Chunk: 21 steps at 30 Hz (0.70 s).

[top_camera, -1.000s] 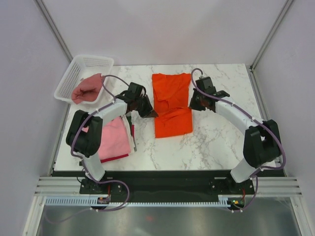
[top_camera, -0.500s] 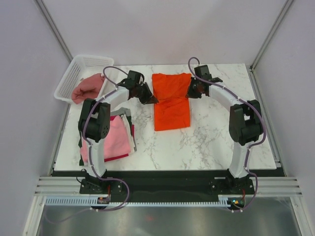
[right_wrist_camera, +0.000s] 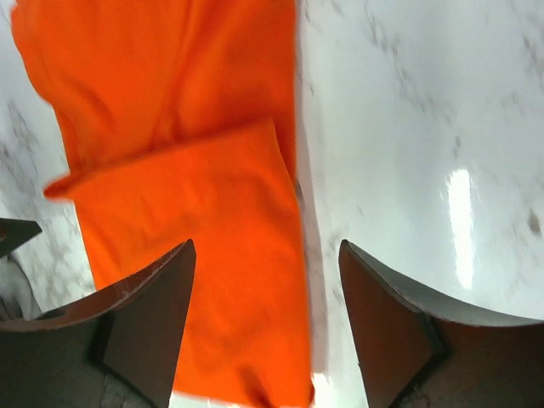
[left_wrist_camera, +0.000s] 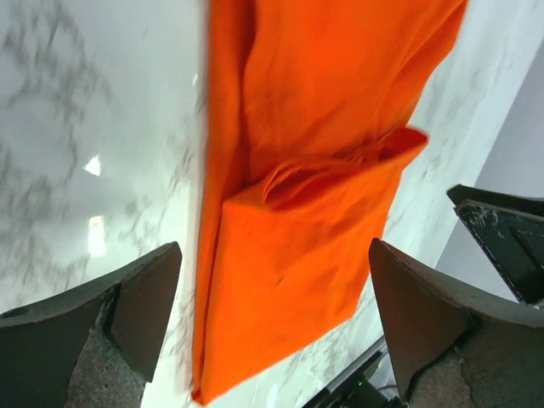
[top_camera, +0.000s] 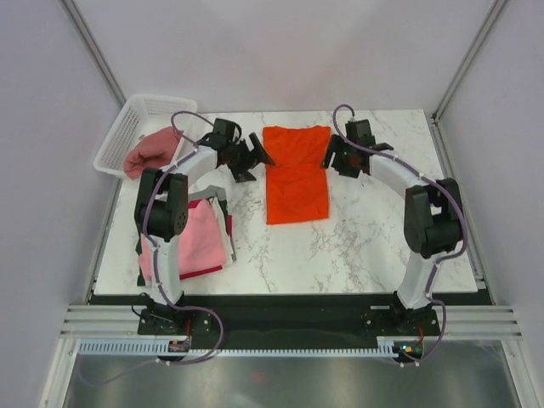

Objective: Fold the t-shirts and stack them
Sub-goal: Fold the tshirt

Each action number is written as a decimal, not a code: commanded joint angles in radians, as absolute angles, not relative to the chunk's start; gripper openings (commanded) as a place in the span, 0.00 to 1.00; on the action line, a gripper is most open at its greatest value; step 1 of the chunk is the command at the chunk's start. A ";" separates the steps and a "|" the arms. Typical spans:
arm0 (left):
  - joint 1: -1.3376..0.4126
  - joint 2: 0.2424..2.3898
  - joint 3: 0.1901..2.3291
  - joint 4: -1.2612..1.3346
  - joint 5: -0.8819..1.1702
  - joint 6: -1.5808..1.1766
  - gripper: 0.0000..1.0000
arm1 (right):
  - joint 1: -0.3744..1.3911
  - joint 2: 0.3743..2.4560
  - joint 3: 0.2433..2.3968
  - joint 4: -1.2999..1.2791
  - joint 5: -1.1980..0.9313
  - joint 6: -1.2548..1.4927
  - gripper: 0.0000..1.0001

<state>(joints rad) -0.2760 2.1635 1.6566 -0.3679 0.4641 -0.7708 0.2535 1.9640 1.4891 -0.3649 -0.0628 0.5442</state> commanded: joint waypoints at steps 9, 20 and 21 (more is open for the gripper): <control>-0.425 1.752 1.154 -0.285 0.359 -0.684 0.74 | 0.253 1.548 0.939 -0.186 -0.172 0.520 0.48; -0.479 1.710 0.962 -0.132 0.308 -0.562 0.67 | 0.278 1.554 0.749 0.031 -0.287 0.468 0.44; -0.479 1.710 0.950 -0.123 0.317 -0.552 0.67 | 0.288 1.557 0.749 0.035 -0.290 0.460 0.45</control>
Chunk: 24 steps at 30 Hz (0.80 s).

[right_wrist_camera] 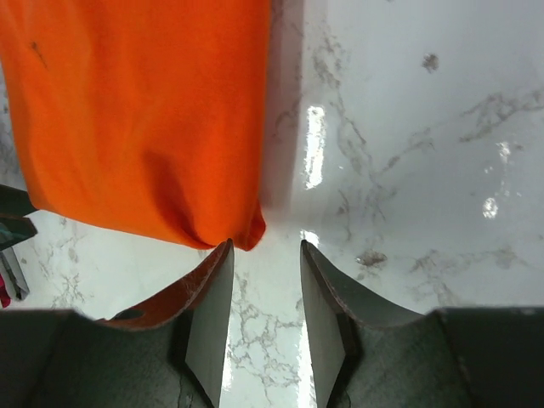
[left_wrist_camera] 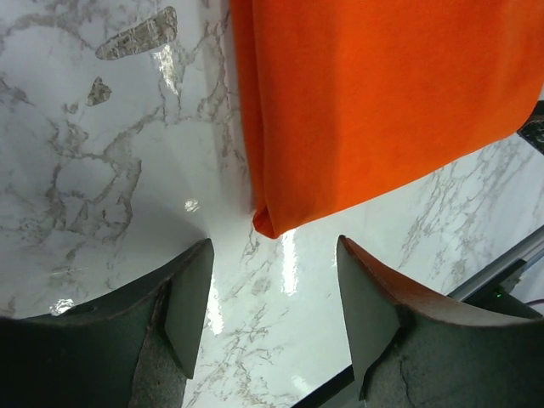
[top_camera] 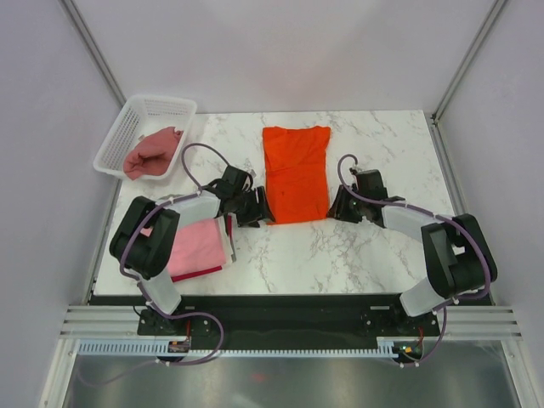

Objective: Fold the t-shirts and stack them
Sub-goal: Fold the tshirt

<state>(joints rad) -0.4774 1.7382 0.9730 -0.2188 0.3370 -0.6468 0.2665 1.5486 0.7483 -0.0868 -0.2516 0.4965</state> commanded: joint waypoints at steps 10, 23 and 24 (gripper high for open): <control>-0.479 1.781 0.980 -0.120 0.339 -0.511 0.57 | 0.330 1.615 0.769 0.026 -0.232 0.448 0.42; -0.479 1.819 0.986 -0.126 0.394 -0.494 0.23 | 0.336 1.605 0.744 0.046 -0.230 0.451 0.00; -0.479 1.819 0.985 -0.124 0.394 -0.494 0.19 | 0.337 1.603 0.742 0.051 -0.232 0.451 0.00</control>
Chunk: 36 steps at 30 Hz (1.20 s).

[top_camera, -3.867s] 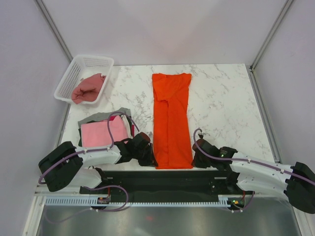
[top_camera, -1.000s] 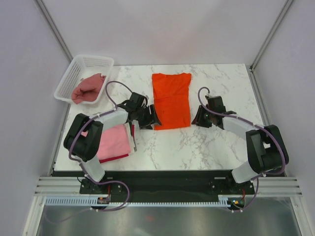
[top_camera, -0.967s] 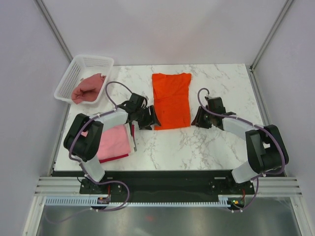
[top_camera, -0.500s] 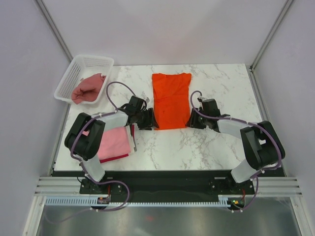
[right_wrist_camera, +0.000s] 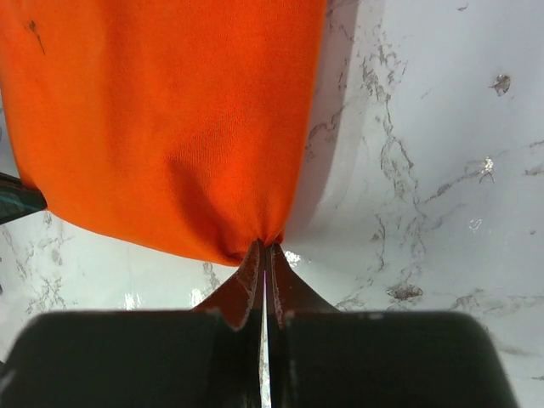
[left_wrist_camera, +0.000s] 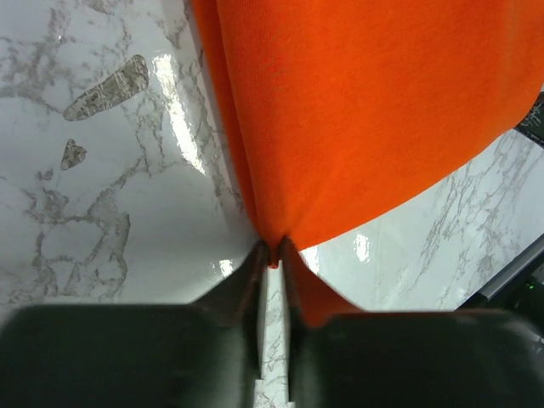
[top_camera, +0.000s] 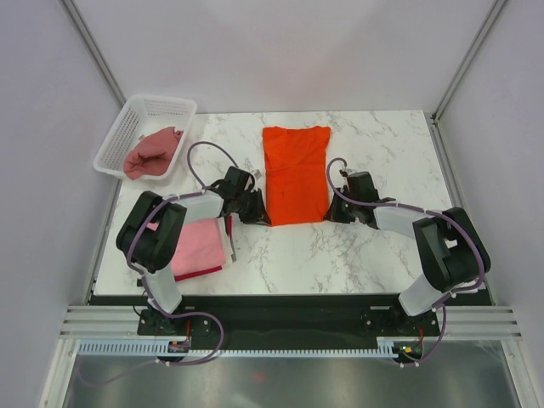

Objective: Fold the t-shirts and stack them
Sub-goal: Fold the tshirt

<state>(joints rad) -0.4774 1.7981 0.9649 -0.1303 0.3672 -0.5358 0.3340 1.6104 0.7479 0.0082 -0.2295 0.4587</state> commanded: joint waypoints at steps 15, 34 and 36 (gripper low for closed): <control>-0.456 1.763 0.945 -0.132 0.344 -0.488 0.02 | 0.334 1.465 0.715 -0.074 -0.006 0.443 0.00; -0.485 1.537 0.796 -0.163 0.403 -0.566 0.02 | 0.337 1.261 0.640 -0.207 -0.144 0.479 0.00; -0.498 1.502 0.776 -0.176 0.410 -0.583 0.02 | 0.339 1.240 0.629 -0.238 -0.172 0.486 0.00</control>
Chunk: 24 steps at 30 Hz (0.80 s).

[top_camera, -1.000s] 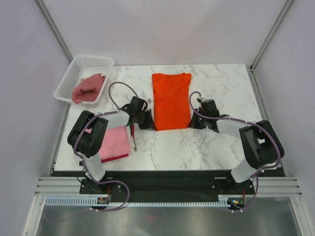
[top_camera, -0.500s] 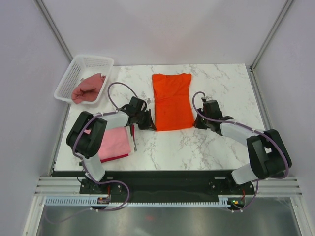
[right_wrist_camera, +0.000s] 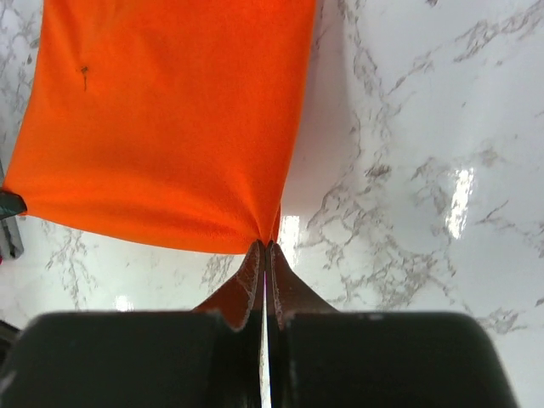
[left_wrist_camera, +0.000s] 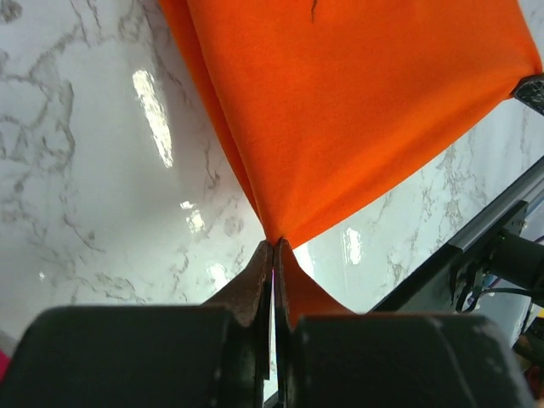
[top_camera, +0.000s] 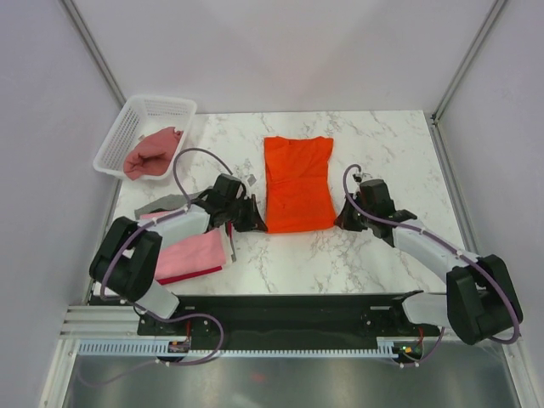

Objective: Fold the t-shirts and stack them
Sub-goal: Fold the tshirt

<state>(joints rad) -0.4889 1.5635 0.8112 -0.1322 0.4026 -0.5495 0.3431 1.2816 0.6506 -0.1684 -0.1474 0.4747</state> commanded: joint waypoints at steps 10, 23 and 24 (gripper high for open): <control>-0.620 1.241 0.657 -0.235 0.400 -0.712 0.02 | 0.359 0.919 0.572 -0.442 -0.229 0.545 0.00; -0.618 1.091 0.801 -0.371 0.419 -0.764 0.02 | 0.359 0.900 0.889 -0.640 -0.045 0.512 0.00; -0.611 1.118 0.831 -0.374 0.425 -0.761 0.02 | 0.357 0.943 0.909 -0.637 -0.034 0.505 0.00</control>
